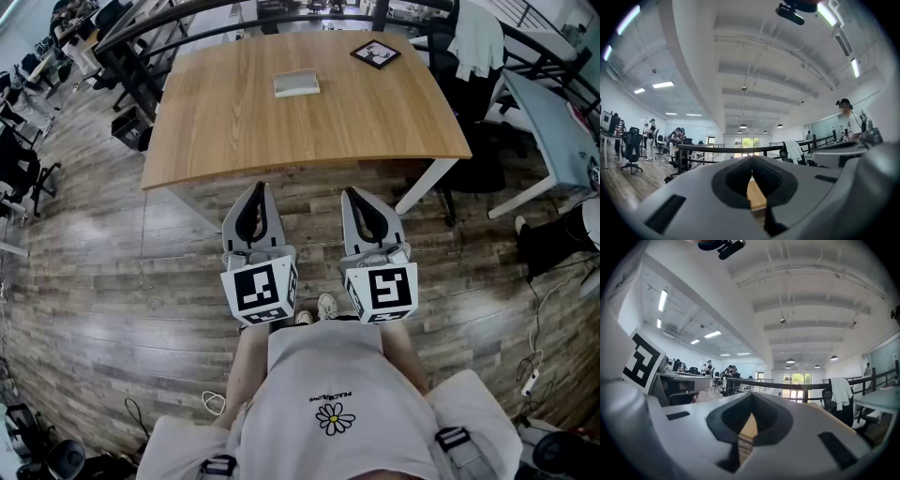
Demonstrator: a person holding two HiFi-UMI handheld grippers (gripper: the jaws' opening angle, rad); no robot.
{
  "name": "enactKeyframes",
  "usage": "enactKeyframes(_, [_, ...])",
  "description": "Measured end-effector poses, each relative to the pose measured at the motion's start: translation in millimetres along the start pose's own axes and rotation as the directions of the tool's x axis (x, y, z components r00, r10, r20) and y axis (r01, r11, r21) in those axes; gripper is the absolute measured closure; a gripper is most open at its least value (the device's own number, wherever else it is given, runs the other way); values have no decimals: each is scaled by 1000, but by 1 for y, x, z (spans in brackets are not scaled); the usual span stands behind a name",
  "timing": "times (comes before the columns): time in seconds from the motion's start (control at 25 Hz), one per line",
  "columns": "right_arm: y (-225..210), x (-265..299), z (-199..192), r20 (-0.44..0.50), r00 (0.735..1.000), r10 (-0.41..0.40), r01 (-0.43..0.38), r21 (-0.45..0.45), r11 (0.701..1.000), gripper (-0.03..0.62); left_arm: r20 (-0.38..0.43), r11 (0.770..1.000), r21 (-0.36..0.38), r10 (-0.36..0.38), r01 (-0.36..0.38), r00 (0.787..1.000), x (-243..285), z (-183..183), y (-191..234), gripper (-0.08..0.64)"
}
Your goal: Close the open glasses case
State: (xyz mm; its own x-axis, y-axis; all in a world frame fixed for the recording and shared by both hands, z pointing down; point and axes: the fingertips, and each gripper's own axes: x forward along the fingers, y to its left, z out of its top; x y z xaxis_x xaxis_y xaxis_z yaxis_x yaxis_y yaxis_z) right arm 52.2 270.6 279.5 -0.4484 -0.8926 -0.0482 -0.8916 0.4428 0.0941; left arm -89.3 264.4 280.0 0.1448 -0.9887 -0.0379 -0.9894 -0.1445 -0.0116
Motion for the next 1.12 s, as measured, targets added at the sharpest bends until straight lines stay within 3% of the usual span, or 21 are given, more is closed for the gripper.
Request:
enactKeyframes(0.68, [-10,24,6,53,996,74,-75,17,997,584,-20,1000,-10,15,-16,1000,28,-8,1,543])
enactKeyframes(0.84, [-14,29,2,57,995,77,-76,-14,997,584,-15,1000,-3,24,-24,1000,35,-9,-1,543])
enactKeyframes(1.12, [-20,36,-8,45,988,149,-149,-1,989,584,14,999,-12,43,-42,999,50,-3,-14,543])
